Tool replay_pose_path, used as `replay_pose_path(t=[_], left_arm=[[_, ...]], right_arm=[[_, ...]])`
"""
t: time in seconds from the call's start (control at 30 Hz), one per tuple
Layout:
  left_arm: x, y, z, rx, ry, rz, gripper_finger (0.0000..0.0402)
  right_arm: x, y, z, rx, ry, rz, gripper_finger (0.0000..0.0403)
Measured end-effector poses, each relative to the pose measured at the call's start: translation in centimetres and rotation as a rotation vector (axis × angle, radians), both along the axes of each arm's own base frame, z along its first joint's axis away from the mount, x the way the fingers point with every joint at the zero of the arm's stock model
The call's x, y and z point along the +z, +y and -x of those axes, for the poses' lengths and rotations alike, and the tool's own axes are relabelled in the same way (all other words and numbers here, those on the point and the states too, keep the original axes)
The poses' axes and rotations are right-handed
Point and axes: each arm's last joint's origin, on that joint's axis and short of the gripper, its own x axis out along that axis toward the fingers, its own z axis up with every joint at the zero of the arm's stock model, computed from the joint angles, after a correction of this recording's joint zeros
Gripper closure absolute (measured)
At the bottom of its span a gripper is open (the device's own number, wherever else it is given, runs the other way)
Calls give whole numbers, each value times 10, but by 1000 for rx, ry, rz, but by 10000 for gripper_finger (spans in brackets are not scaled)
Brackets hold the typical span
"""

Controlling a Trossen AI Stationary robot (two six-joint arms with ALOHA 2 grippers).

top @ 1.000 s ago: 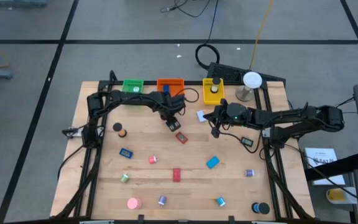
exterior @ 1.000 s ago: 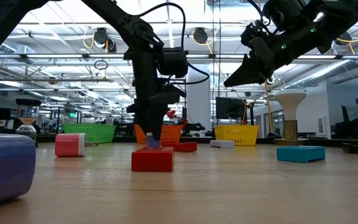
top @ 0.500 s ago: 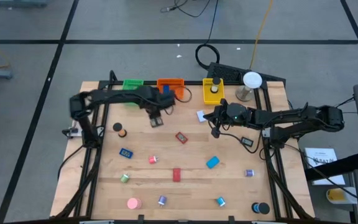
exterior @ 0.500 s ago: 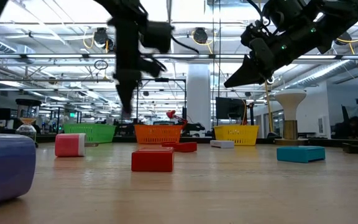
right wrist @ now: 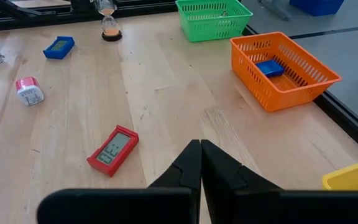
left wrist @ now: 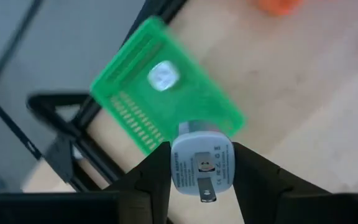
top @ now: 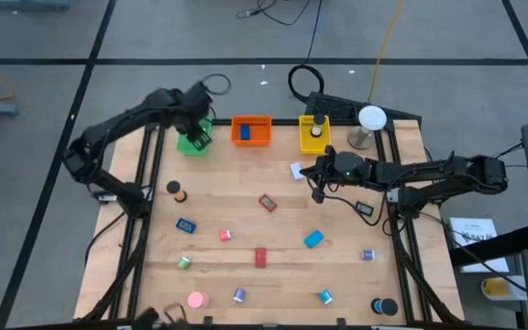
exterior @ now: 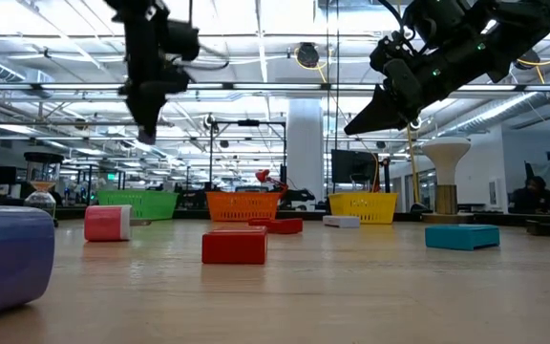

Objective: Pick & Place Office items
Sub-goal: Put the top purple charger adaptor into the green bin

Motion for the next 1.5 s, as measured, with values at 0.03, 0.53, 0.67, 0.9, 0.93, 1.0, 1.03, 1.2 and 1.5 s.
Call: replay_pose_path(t=[0.03, 0.53, 0.67, 0.9, 0.93, 1.0, 1.03, 1.2, 1.5], left_arm=[[-6, 9, 5, 41, -5, 3, 261], [-71, 74, 30, 316, -112, 47, 261], [-86, 85, 29, 329, -114, 67, 261], [-97, 98, 37, 397, -126, 61, 261], [-97, 98, 37, 396, -129, 64, 261], [-99, 99, 36, 394, -131, 73, 261], [-100, 99, 36, 394, -131, 76, 261], [-107, 100, 37, 425, -128, 87, 261], [-117, 99, 48, 463, -115, 102, 261]], right_arm=[[0, 0, 0, 0, 0, 0, 403], [0, 0, 0, 3, 1, 6, 403], [0, 0, 0, 4, 2, 7, 403], [0, 0, 0, 4, 2, 7, 403], [0, 0, 0, 4, 2, 7, 403], [0, 0, 0, 4, 1, 7, 403], [0, 0, 0, 4, 2, 7, 403], [0, 0, 0, 4, 2, 6, 403], [0, 0, 0, 4, 2, 7, 403]])
